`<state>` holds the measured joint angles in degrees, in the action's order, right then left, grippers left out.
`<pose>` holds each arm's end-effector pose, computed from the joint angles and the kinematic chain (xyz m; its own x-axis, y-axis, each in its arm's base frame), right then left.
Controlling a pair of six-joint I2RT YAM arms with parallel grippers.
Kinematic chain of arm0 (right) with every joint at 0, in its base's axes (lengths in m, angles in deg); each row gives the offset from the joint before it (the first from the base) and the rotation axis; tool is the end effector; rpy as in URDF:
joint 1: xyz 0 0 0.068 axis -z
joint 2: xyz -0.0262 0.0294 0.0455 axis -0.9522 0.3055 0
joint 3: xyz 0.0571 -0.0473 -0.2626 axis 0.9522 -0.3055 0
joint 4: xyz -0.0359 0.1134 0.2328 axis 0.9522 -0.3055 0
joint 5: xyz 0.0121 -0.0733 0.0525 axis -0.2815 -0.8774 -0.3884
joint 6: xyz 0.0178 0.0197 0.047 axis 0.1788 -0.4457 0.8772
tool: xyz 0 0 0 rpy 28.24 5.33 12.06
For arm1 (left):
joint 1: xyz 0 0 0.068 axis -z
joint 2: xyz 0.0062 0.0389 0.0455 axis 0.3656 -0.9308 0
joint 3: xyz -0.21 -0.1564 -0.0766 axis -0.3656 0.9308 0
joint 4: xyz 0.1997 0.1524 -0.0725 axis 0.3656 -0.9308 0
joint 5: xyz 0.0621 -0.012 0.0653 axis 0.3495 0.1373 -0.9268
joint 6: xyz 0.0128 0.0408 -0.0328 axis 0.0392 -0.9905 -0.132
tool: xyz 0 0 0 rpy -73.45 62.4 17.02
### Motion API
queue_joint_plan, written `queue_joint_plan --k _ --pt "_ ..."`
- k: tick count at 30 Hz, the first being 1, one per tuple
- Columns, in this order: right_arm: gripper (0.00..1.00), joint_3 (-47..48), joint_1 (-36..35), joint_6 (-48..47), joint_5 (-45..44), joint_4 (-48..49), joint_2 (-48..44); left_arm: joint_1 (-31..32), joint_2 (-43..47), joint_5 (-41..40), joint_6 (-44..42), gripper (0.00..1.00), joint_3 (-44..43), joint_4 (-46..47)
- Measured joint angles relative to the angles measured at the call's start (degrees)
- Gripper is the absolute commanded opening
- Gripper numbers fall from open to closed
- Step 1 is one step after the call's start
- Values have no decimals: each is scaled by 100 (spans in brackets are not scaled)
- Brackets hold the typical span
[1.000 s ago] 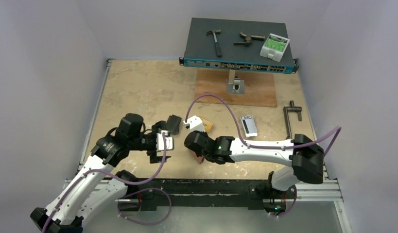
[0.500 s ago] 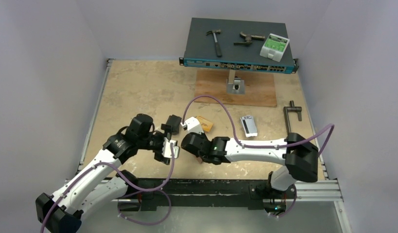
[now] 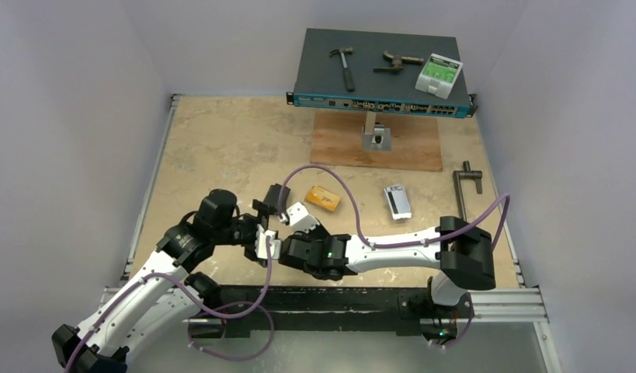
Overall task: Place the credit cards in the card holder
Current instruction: Open the card holder at the center of the board.
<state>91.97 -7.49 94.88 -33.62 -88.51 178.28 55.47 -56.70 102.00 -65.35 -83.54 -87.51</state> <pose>0.0852 0.3133 0.2100 -0.4086 -0.5192 -0.7506 -0.3969 0.8417 -0.3662 0.1110 -0.0980 0.2621 0.4443 0.5762 -0.6860 0.8619 -0.0659 0.5028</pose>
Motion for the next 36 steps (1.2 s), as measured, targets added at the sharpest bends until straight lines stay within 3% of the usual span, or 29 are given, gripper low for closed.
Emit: queue_joint_plan --k 14,15,18,20,30,33,36 --pt "4 249 -411 -282 293 197 350 -7 518 -105 63 96 0 -481" --pt "5 249 -426 -278 315 208 361 -11 533 -103 72 96 0 -527" --pt "21 249 -428 -278 450 210 358 -13 535 -96 144 97 0 -610" --pt "24 247 -428 -295 564 221 358 -13 533 -92 168 97 0 -638" --pt "10 66 -238 -232 957 402 111 -13 407 -76 188 96 -2 -675" --pt "0 4 -37 -120 901 426 -81 -13 385 -74 190 96 -2 -673" --pt "0 -24 162 17 833 507 -120 -9 343 -74 188 95 -2 -713"
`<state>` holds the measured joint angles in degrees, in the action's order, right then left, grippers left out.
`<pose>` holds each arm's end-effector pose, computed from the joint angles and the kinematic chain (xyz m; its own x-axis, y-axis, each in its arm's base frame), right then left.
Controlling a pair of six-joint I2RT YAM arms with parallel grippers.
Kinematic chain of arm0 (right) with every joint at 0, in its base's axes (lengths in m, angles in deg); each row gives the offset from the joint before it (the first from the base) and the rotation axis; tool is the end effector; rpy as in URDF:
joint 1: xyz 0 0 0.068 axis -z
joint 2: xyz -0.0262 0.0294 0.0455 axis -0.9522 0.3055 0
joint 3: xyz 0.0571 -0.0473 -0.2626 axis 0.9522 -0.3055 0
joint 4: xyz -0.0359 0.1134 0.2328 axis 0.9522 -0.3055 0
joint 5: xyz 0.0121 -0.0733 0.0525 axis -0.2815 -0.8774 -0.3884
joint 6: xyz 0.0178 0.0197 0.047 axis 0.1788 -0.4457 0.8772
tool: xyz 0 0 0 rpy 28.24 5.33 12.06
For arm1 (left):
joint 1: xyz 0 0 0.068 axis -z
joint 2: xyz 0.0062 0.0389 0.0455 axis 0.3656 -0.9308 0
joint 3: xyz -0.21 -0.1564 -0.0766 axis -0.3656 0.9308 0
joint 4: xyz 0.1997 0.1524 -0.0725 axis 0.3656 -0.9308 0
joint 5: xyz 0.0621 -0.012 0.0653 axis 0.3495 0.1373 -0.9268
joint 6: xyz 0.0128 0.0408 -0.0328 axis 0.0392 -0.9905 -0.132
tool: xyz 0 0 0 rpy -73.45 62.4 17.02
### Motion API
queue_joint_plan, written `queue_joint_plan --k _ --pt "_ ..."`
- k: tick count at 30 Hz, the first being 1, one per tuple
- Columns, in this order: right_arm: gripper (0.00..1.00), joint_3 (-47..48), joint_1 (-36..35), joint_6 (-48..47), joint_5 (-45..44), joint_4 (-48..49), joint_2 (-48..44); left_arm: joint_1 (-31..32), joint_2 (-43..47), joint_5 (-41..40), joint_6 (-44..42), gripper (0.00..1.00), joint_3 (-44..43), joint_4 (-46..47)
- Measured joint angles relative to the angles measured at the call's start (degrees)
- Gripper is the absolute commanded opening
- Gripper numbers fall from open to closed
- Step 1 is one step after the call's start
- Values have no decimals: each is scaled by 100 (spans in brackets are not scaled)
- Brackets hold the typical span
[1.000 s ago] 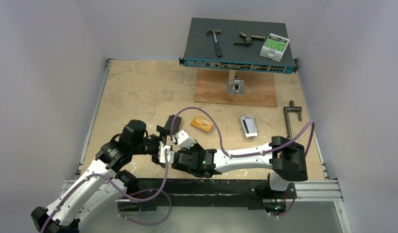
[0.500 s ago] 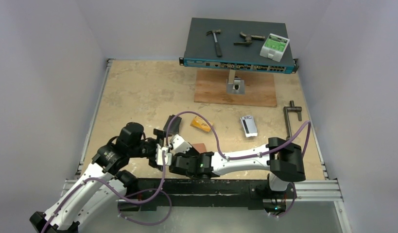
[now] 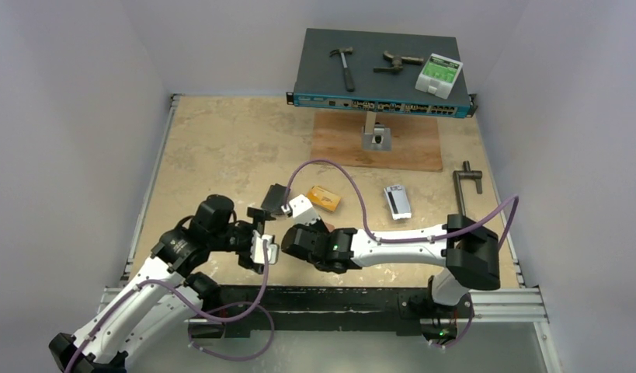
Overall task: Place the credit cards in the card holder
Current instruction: Open the card holder at the center of the board.
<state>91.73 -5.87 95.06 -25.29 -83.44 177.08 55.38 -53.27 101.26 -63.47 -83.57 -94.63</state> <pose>0.0920 0.3179 0.2165 -0.4651 -0.4403 -0.7680 -0.4650 0.8597 -0.2113 0.0972 -0.0880 0.2593 0.3752 0.6124 -0.6958 0.8987 -0.0564 0.4350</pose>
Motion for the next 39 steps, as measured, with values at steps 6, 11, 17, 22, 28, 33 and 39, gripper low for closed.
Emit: queue_joint_plan --k 6,11,17,22,28,33,39 --pt "0 -490 245 369 -92 103 -407 0 -162 4 -22 94 -11 -48" --pt "0 -935 393 850 -72 85 -1292 0 -367 94 -166 90 -81 -87" --pt "0 -1744 625 1862 83 -125 -2273 2 -935 326 -369 86 -402 -79" --pt "0 -2170 721 2695 260 -522 -2232 33 -1360 483 -522 84 -612 -74" --pt "0 -2686 719 3314 531 -680 -2389 208 -1703 619 -564 83 -750 52" --pt "0 -2861 730 3241 667 -566 -3029 503 -2111 680 -651 78 -824 199" --pt "0 -2566 850 2166 1099 175 -3263 686 -2275 704 -654 74 -861 450"
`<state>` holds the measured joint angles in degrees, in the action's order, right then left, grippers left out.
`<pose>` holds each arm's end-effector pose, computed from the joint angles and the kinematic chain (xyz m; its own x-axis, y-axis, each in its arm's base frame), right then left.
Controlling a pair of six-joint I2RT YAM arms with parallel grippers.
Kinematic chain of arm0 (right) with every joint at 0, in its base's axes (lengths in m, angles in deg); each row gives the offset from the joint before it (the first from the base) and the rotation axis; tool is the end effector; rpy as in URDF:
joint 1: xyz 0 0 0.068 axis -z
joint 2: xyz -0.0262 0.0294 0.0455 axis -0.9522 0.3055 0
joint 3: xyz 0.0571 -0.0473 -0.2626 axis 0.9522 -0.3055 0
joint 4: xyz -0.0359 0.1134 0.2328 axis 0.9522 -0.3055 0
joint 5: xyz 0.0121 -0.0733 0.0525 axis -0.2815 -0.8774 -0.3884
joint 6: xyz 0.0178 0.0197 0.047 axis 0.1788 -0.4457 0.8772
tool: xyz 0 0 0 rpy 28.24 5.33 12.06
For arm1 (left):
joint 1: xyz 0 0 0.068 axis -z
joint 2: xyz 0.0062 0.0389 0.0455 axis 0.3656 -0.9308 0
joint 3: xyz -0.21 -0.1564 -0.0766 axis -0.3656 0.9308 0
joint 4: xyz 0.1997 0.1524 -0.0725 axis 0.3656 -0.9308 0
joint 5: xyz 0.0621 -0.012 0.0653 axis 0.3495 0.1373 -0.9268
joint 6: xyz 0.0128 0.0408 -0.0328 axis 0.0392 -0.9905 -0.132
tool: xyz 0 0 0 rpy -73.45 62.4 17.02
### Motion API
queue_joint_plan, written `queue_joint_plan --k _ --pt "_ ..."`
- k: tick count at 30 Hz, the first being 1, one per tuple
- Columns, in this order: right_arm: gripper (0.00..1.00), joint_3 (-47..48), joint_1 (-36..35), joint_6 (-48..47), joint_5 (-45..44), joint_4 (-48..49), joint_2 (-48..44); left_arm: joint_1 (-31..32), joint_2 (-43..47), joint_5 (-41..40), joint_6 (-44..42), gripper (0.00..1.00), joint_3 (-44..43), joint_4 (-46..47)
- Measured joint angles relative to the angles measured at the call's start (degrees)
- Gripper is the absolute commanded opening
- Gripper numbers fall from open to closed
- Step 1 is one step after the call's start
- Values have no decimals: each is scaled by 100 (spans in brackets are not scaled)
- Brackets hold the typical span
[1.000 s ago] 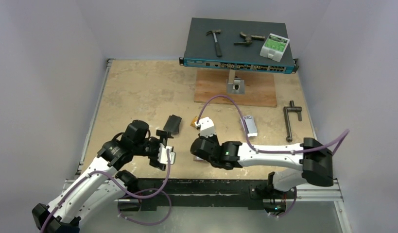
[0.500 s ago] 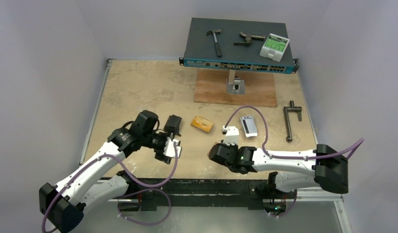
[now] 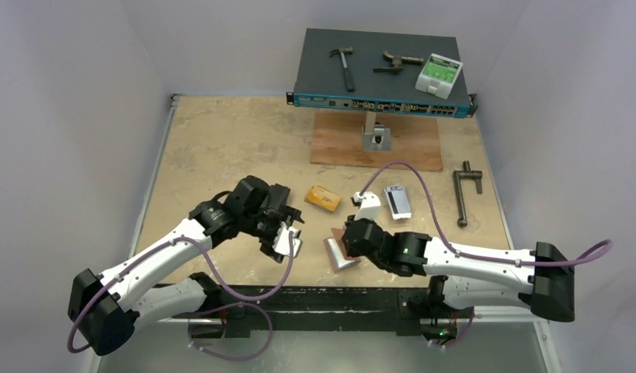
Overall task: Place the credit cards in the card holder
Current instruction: Open the card holder at the center of the board.
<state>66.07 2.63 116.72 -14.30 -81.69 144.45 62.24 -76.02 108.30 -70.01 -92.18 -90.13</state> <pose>0.0904 0.1884 0.2186 -0.6821 0.0695 -0.7279 -0.2141 0.9329 0.2897 0.1365 -0.1472 0.2577 0.4620 0.5270 -0.7134 0.8857 -0.3162 0.3400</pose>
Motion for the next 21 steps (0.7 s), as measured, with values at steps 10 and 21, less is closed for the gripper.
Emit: queue_joint_plan --k 10,21 --pt "0 1224 909 -1233 1622 977 811 17 1438 -9 -529 70 1016 269" --pt "0 1305 1613 -1488 3668 1589 1917 17 1543 -17 -1816 71 1620 271"
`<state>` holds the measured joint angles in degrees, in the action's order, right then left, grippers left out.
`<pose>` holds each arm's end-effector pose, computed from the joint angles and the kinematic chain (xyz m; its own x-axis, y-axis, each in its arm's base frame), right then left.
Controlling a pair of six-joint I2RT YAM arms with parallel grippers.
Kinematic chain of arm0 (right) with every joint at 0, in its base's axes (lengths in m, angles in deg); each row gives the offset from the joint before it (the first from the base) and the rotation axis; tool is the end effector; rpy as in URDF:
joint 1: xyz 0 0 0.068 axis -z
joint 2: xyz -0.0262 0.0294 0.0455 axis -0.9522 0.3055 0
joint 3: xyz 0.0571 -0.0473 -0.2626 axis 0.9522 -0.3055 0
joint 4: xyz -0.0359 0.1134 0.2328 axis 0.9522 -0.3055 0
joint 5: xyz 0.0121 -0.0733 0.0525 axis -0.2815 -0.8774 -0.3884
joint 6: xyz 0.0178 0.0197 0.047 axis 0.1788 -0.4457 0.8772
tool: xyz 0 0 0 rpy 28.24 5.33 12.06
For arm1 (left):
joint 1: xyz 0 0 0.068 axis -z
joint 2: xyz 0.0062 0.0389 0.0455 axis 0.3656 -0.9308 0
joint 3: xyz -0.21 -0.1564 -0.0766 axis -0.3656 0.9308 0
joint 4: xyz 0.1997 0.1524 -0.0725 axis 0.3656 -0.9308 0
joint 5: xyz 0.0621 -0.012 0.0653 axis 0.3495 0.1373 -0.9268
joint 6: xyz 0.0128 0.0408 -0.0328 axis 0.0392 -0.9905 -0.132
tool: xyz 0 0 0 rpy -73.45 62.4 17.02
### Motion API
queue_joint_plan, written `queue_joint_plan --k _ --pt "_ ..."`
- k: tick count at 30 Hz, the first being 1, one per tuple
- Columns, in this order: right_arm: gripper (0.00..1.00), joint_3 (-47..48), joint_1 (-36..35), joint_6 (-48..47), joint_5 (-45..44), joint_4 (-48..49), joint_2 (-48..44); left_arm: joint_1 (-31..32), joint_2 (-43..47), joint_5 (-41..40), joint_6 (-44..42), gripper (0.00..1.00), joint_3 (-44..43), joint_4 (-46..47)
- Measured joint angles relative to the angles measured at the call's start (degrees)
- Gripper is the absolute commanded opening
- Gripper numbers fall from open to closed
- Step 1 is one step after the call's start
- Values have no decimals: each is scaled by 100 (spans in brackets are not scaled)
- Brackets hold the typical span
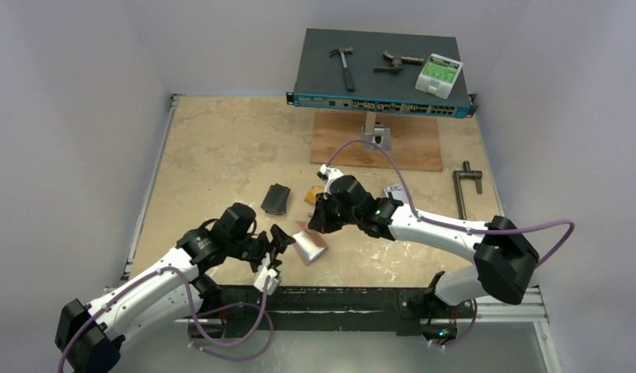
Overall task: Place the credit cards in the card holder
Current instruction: Open the card holder at the center of the board.
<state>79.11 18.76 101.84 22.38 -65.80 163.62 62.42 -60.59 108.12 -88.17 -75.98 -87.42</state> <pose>0.1766 0.2430 0.2323 -0.7914 -0.0670 -0.6076 -0.4555 0.7274 0.5131 0.0963 -0.1130 0.2122 0.7309 0.3898 -0.5603 0.6818 -0.4541 0.5735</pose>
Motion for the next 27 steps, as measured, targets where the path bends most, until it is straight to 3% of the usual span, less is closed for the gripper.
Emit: queue_joint_plan --k 9,16,27 --pt "0 267 -4 -31 555 101 146 0 92 -144 -592 72 984 763" --pt "0 22 223 74 789 225 188 0 -195 -109 -776 70 1010 999" --pt "0 -426 743 144 1342 450 470 0 -1032 -42 -870 56 957 2229"
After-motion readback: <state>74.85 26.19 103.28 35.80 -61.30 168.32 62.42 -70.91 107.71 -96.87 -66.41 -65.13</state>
